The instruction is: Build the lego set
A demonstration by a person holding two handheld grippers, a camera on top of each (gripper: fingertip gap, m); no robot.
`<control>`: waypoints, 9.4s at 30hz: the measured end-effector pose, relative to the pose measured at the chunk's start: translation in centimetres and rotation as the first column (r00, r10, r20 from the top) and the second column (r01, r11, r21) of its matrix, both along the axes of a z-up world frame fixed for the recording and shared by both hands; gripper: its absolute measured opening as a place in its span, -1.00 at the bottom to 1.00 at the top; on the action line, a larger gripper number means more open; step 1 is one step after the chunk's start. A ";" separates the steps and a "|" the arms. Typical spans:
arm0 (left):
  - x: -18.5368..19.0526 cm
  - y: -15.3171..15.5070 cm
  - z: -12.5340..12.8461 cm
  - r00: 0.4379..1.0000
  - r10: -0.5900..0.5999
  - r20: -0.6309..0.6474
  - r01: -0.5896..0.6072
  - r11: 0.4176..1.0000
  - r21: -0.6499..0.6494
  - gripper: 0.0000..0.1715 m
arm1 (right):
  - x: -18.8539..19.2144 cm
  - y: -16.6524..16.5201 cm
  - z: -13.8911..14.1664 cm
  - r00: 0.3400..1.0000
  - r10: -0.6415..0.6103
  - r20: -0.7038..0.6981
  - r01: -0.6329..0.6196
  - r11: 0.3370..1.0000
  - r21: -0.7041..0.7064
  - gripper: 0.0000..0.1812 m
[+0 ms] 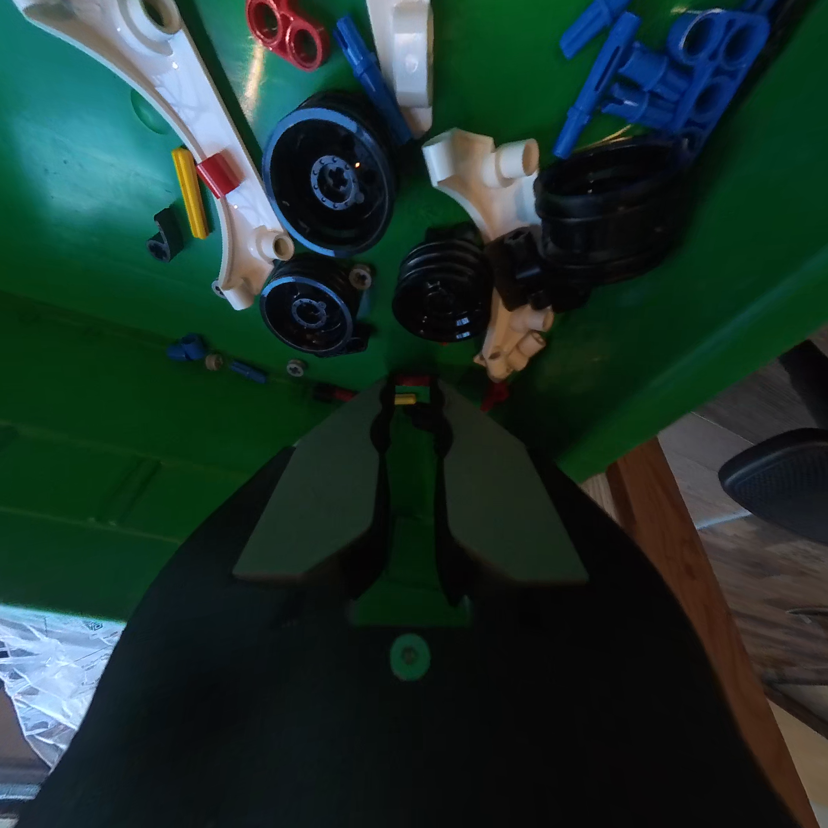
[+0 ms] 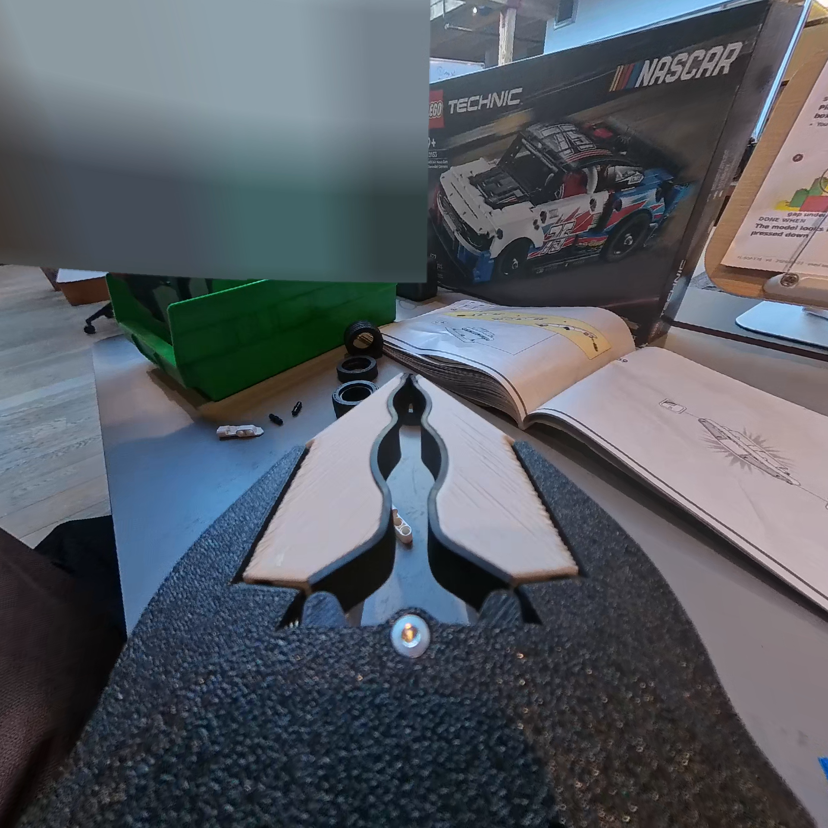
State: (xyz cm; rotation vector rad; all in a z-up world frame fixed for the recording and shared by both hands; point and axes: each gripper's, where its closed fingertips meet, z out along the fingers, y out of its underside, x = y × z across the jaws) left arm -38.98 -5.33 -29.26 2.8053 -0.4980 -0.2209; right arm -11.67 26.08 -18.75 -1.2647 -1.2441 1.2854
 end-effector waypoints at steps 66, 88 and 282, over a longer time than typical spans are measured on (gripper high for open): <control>22.3 19.2 0.7 0.957 -0.049 0.287 -0.146 0.772 0.619 -0.71 | 0.1 -0.7 0.3 1.000 0.003 0.007 -0.004 0.998 0.055 -1.00; -1.3 0.4 5.2 0.965 0.256 -0.052 -0.252 0.965 0.066 -0.78 | -0.3 -1.3 -0.4 0.999 0.012 0.035 -0.014 0.998 0.065 -1.00; 1.9 7.2 7.4 0.896 0.294 0.334 -0.360 0.037 0.932 -0.88 | -10.5 -6.0 -10.8 0.713 0.154 0.684 -0.355 0.920 0.164 -0.90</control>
